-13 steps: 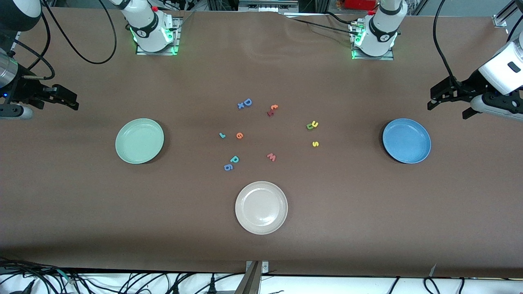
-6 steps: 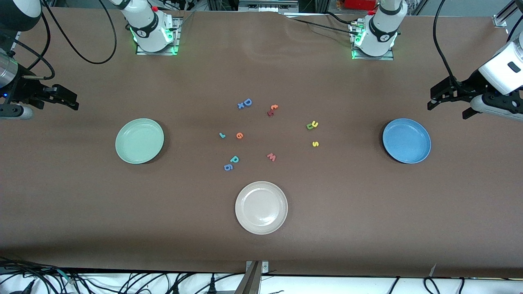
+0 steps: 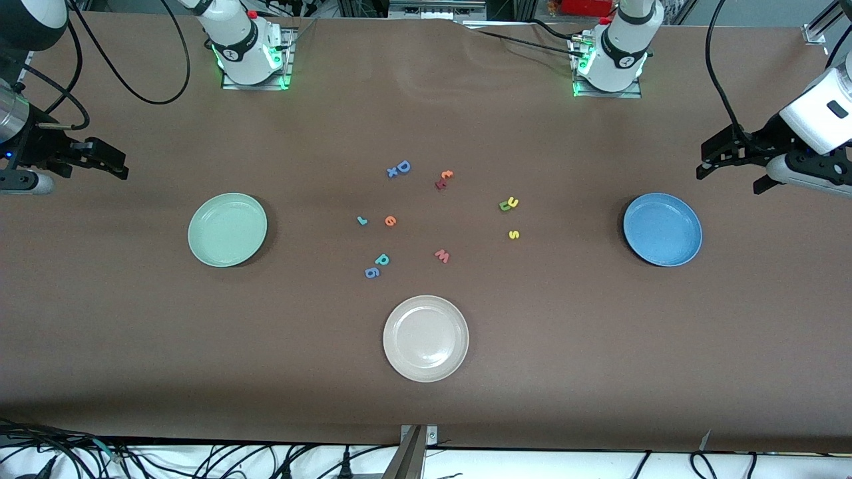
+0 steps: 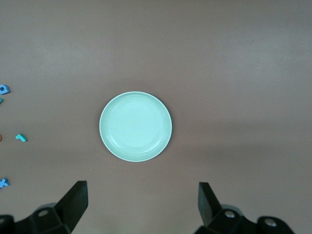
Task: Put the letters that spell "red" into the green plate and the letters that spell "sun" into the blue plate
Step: 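Move the right gripper over the green plate toward the teal letters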
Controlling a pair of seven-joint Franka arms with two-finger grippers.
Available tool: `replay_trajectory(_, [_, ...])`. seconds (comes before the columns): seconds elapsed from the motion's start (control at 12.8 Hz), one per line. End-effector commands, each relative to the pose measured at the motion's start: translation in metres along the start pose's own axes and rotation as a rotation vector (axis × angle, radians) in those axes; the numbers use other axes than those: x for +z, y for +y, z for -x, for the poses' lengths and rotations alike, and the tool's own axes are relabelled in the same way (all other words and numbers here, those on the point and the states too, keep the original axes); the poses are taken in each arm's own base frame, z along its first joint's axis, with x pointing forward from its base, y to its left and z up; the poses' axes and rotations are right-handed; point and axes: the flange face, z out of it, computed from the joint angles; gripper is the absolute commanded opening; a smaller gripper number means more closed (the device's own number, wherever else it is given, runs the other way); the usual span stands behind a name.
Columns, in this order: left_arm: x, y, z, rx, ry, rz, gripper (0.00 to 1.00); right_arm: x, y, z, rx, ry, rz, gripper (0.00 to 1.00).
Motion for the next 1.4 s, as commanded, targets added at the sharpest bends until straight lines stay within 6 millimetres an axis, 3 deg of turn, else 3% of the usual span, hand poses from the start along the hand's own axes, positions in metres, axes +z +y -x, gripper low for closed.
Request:
replay_trajectory(0.0, [-0.009, -0.001, -0.001, 0.003, 0.0, -0.029, 1.0, -0.007, -0.004, 0.002, 0.002, 0.01, 0.007, 1.0])
replay_trajectory(0.31, [-0.009, -0.001, -0.001, 0.003, 0.0, -0.029, 1.0, 0.0, -0.035, 0.0, -0.05, -0.003, 0.009, 1.0])
replay_trajectory(0.47, [-0.009, -0.001, -0.001, 0.003, 0.0, -0.029, 1.0, 0.015, -0.043, -0.002, -0.059, -0.039, 0.005, 1.0])
replay_trajectory(0.86, [-0.008, -0.005, -0.001, -0.002, -0.001, -0.027, 1.0, 0.07, -0.155, -0.008, -0.181, -0.133, 0.0, 1.0])
replay_trajectory(1.09, [-0.008, -0.007, -0.001, -0.003, -0.002, -0.026, 1.0, 0.116, -0.234, -0.011, -0.045, -0.119, -0.004, 1.0])
replay_trajectory(1.32, [0.002, -0.013, -0.004, -0.003, -0.017, -0.022, 1.0, 0.164, -0.283, -0.01, 0.033, -0.122, 0.005, 1.0])
